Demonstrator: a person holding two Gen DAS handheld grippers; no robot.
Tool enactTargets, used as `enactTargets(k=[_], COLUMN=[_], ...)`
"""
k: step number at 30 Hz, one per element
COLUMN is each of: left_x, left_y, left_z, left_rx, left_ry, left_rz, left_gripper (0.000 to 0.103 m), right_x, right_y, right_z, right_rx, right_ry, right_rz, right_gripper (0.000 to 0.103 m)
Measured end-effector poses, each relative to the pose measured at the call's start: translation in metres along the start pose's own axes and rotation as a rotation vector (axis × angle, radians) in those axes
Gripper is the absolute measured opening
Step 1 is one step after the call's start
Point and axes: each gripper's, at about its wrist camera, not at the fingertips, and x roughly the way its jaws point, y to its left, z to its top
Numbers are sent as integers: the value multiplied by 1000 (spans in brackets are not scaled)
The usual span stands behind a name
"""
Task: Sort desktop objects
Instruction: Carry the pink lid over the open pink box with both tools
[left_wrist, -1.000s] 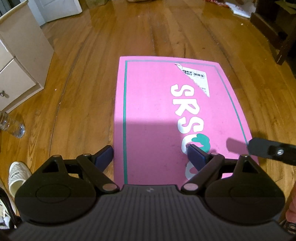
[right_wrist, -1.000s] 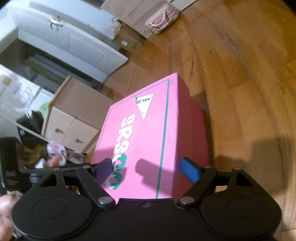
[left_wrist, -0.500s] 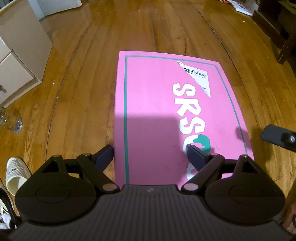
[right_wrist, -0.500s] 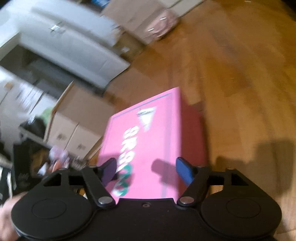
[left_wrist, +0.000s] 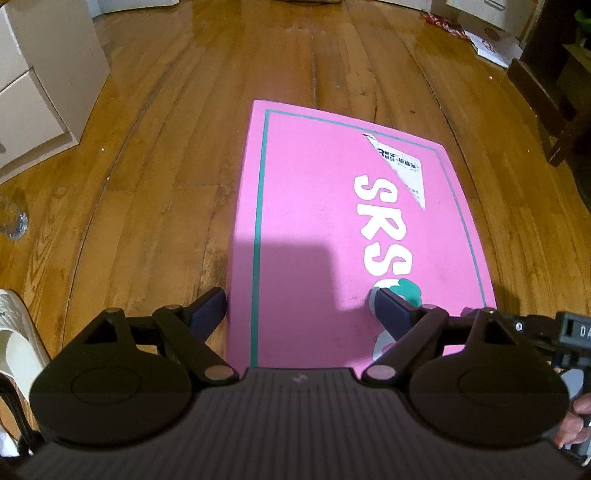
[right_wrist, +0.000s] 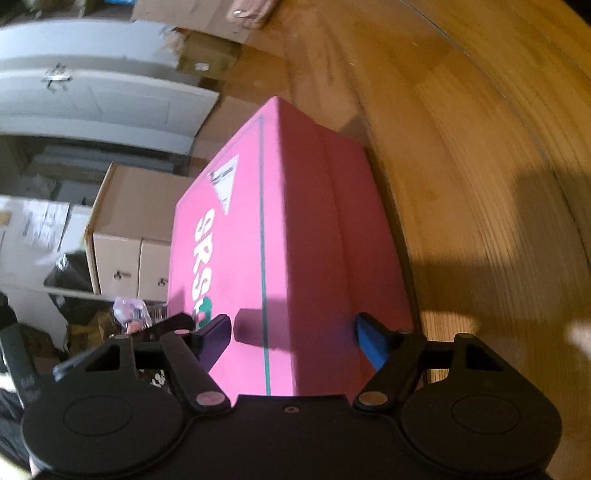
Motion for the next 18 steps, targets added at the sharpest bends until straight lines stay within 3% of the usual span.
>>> enactTargets(k=[9,14,18], left_x=[-9,-2,0], left_y=[-3,5,-2], left_z=[-8,-14,-9], left_rx=[5,-47,-30], left_ry=[-36,-25,-19], left_rz=[1,-4,15], left_gripper=[85,84,84], right_x=[-10,-9,-9], right_y=[25,29,22], right_z=[-6,-7,-4], right_rx=[-119,-179,-146], right_ry=[-45,-38,-35], right_rz=[-67,-97,-88], right_gripper=[76,76,75])
